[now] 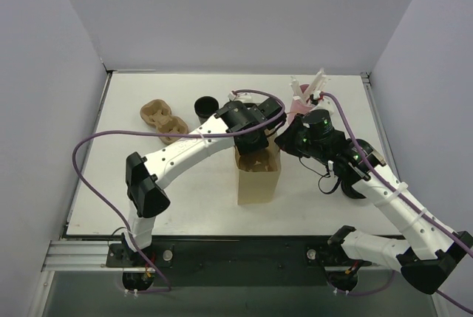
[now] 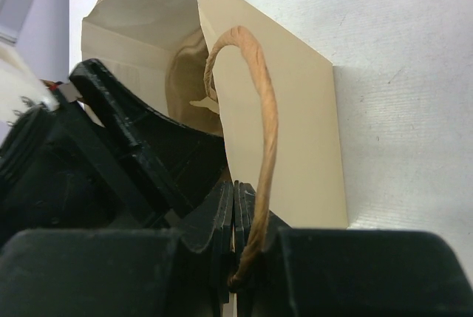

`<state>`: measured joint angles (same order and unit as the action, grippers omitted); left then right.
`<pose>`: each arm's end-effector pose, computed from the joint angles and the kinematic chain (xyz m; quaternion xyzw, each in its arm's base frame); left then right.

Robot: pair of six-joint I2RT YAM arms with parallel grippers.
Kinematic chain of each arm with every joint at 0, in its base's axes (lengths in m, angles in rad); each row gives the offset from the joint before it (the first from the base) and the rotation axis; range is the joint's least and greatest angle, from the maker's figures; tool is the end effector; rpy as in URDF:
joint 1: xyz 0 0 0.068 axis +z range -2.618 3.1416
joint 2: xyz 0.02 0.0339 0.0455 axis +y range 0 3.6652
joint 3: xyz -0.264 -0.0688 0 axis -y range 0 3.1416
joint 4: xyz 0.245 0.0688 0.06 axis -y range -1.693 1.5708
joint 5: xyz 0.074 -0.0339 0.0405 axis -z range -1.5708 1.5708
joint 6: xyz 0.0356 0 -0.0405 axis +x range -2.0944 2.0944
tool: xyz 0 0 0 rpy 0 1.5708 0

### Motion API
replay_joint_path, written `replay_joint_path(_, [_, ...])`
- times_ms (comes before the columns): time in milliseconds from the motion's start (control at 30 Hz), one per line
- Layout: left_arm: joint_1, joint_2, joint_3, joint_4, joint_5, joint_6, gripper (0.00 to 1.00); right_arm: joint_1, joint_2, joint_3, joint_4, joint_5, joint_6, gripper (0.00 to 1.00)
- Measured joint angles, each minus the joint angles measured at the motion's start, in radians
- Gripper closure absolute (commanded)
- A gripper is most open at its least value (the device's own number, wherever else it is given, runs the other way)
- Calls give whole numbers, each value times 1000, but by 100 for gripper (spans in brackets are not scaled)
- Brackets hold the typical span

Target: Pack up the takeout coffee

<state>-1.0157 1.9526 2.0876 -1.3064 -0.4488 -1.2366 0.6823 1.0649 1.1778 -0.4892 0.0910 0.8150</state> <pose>0.2209 -0.3270 0.3532 -0.1492 0.9449 -0.0808 0.2801 0.1810 0.1429 0.3914 0.0803 0.8225 0.3548 0.4372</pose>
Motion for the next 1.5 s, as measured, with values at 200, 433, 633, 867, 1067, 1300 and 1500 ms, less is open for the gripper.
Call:
replay_joint_path(200, [-1,47,0,-1,-1,3,57,0,0,-10,18,0,-3,100])
replay_joint_path(433, [-2,111,123,-45,-28,20,33,-6,-2,-16,31,18,-6,100])
replay_joint_path(633, [0,120,188,-66,-45,22,33,-15,-2,-21,35,41,-10,100])
replay_joint_path(867, [0,115,230,-58,-45,29,33,-14,-1,-25,39,32,-35,100])
replay_joint_path(1067, [0,61,246,-52,-43,61,33,-24,13,-25,52,11,-98,100])
replay_joint_path(1300, [1,3,285,-53,18,154,33,-67,35,-25,52,-38,-180,100])
replay_joint_path(1500, [23,-50,288,-28,135,220,33,-103,48,-24,62,-105,-242,100])
